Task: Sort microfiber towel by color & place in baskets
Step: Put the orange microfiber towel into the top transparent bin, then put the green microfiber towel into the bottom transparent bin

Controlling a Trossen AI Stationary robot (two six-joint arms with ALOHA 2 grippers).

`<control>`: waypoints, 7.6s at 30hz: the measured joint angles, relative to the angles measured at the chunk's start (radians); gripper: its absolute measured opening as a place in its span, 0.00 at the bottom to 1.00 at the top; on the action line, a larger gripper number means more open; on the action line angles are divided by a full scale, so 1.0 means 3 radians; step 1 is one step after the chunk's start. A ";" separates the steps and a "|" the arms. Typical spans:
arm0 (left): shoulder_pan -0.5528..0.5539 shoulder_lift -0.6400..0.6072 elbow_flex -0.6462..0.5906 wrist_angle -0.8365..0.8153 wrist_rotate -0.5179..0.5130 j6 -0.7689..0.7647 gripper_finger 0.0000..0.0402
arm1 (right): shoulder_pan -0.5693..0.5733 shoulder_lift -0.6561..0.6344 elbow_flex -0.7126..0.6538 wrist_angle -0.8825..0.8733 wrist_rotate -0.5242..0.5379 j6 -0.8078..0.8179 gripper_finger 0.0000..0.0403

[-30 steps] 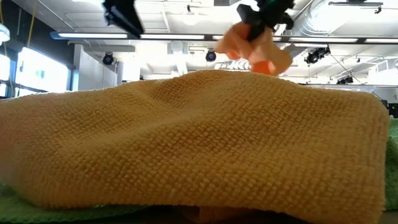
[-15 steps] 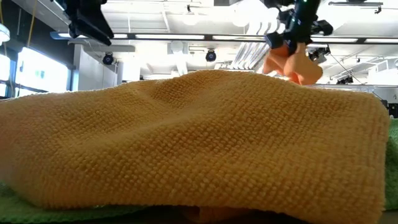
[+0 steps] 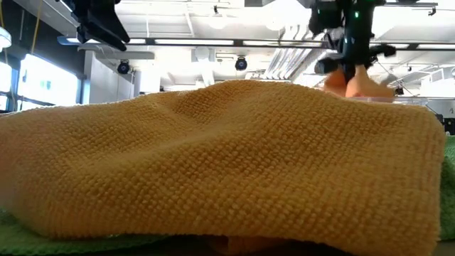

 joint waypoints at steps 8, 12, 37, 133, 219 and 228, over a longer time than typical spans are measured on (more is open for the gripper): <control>0.0000 0.0057 -0.0001 0.0031 -0.0117 -0.0176 0.37 | -0.0439 0.0004 -0.0735 0.0900 -0.1112 -0.0295 0.00; 0.0000 0.0073 -0.0001 0.0157 -0.0124 -0.0212 0.37 | -0.0583 0.0004 -0.0850 0.1054 -0.1159 -0.0259 0.00; 0.0002 0.0076 -0.0001 0.0244 -0.0472 -0.0671 0.37 | -0.0723 -0.0146 -0.0897 0.0948 -0.1817 -0.0577 0.53; -0.0004 0.0274 0.0000 0.0259 -0.0429 -0.1095 0.37 | -0.0980 -0.0122 -0.0897 0.0641 -0.1635 -0.4290 0.43; -0.1236 -0.0423 -0.0557 0.0558 -0.0070 -0.0435 0.12 | 0.3431 0.0585 -0.1112 0.0819 -0.2155 0.3269 0.19; -0.1235 -0.0423 -0.0557 0.0574 -0.0071 -0.0348 0.12 | 0.3641 0.0585 -0.0232 -0.0277 -0.2005 0.3279 0.04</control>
